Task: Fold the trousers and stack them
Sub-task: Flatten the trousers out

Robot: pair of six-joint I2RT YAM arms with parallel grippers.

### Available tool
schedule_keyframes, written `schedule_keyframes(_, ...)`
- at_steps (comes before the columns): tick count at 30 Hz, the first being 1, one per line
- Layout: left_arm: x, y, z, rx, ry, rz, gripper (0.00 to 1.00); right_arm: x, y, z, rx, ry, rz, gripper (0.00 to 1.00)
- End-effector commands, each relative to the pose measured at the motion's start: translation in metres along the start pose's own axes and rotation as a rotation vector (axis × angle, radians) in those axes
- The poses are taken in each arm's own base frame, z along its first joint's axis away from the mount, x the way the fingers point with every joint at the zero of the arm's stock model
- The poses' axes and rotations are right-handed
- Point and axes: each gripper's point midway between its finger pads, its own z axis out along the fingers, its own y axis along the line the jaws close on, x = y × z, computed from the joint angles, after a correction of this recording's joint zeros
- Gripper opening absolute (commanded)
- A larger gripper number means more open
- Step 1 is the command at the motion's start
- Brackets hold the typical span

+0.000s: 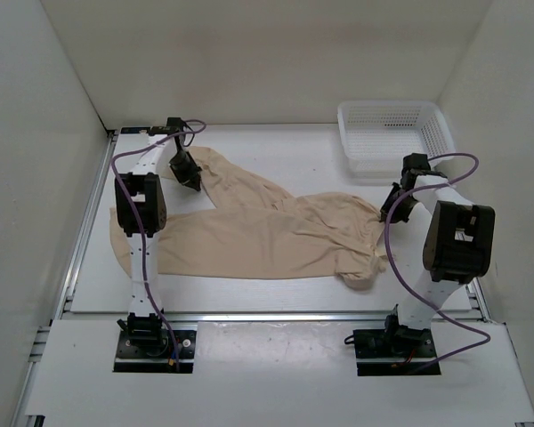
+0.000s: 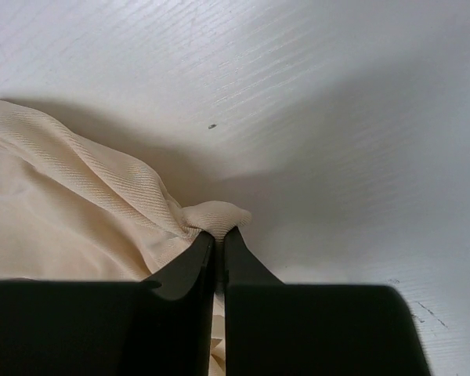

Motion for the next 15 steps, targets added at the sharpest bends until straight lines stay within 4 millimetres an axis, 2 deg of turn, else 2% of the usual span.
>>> schedule_keyframes(1, -0.006, -0.007, -0.054, 0.016, -0.134, 0.018, 0.10, -0.014, 0.003, -0.022, -0.014, -0.073, -0.012, 0.00)
schedule_keyframes(2, 0.011, 0.008, -0.047, -0.020, -0.105, 0.014, 0.10, -0.015, 0.004, -0.026, -0.019, -0.086, -0.013, 0.00)
schedule_keyframes(3, 0.010, 0.007, -0.068, 0.001, -0.153, 0.017, 0.10, -0.017, 0.001, -0.026, -0.016, -0.088, -0.005, 0.00)
schedule_keyframes(4, 0.006, 0.010, -0.070, 0.013, -0.177, 0.009, 0.11, -0.018, 0.001, -0.029, -0.019, -0.096, -0.014, 0.00)
schedule_keyframes(5, 0.010, 0.010, -0.070, 0.021, -0.163, 0.009, 0.18, -0.018, 0.003, -0.029, -0.028, -0.093, -0.015, 0.00)
schedule_keyframes(6, 0.006, 0.010, -0.067, 0.031, -0.162, 0.002, 0.45, -0.018, 0.003, -0.029, -0.028, -0.093, -0.015, 0.00)
schedule_keyframes(7, 0.004, 0.006, -0.065, 0.046, -0.156, 0.023, 0.62, -0.016, 0.004, -0.027, -0.034, -0.080, -0.015, 0.00)
schedule_keyframes(8, 0.000, -0.008, -0.069, 0.078, -0.162, 0.048, 0.76, -0.016, 0.004, -0.027, -0.034, -0.080, -0.015, 0.00)
schedule_keyframes(9, 0.002, -0.010, -0.054, 0.063, -0.133, 0.053, 0.94, -0.014, 0.005, -0.024, -0.041, -0.068, -0.014, 0.00)
schedule_keyframes(10, 0.003, -0.017, -0.049, 0.048, -0.136, 0.071, 0.98, -0.014, 0.005, -0.024, -0.041, -0.067, -0.014, 0.00)
schedule_keyframes(11, -0.005, -0.029, -0.055, 0.052, -0.161, 0.086, 1.00, -0.014, 0.005, -0.024, -0.041, -0.067, -0.014, 0.00)
schedule_keyframes(12, -0.005, -0.034, -0.038, 0.034, -0.152, 0.098, 1.00, -0.013, 0.007, -0.024, -0.049, -0.064, -0.006, 0.00)
schedule_keyframes(13, -0.004, -0.040, -0.033, 0.019, -0.152, 0.113, 1.00, -0.013, 0.007, -0.024, -0.049, -0.064, -0.006, 0.00)
schedule_keyframes(14, -0.012, -0.056, -0.039, 0.018, -0.200, 0.136, 0.99, -0.013, 0.007, -0.024, -0.049, -0.064, -0.005, 0.00)
schedule_keyframes(15, -0.013, -0.056, -0.034, 0.009, -0.188, 0.136, 0.96, -0.012, 0.008, -0.024, -0.058, -0.060, -0.006, 0.00)
